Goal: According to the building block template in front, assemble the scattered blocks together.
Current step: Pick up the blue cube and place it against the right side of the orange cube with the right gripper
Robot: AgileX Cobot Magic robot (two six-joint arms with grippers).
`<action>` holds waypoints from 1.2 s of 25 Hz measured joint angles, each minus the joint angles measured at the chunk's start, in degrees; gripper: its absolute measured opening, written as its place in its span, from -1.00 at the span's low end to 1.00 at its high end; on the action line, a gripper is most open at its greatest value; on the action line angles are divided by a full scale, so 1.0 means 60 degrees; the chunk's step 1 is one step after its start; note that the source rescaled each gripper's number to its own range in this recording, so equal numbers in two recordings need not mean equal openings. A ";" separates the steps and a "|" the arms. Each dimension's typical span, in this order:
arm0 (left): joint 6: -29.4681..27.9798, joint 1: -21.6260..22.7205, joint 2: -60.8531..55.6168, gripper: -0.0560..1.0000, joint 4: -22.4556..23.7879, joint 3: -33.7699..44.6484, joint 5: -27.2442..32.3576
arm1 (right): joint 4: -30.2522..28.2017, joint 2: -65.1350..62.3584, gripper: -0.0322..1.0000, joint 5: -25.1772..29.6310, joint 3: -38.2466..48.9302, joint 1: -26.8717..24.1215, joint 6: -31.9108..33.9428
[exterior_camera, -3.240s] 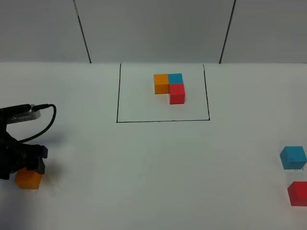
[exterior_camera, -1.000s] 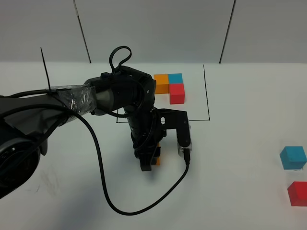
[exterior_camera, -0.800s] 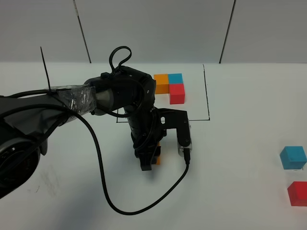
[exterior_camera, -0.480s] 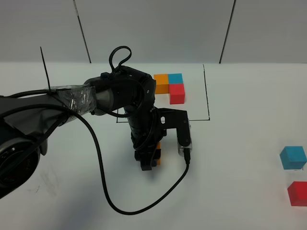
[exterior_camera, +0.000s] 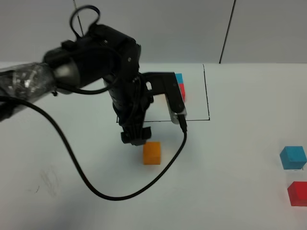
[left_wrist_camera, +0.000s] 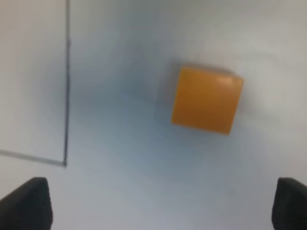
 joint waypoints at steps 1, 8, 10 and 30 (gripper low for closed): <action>-0.0431 0.0013 -0.0361 0.98 0.0359 0.0000 0.0262 | 0.0000 0.0000 -0.93 0.0000 0.0000 0.0000 0.0000; -0.3595 0.0855 -0.3483 0.93 0.2843 0.0000 0.1564 | 0.0000 0.0000 -0.93 0.0000 0.0000 0.0000 0.0000; -0.4230 0.1255 -0.4530 0.93 0.3058 0.0000 0.1574 | 0.0000 0.0000 -0.93 0.0000 0.0000 0.0000 0.0000; -0.6264 0.3888 -1.4994 0.78 0.2590 0.3368 0.1592 | 0.0000 0.0000 -0.93 0.0000 0.0000 0.0000 0.0000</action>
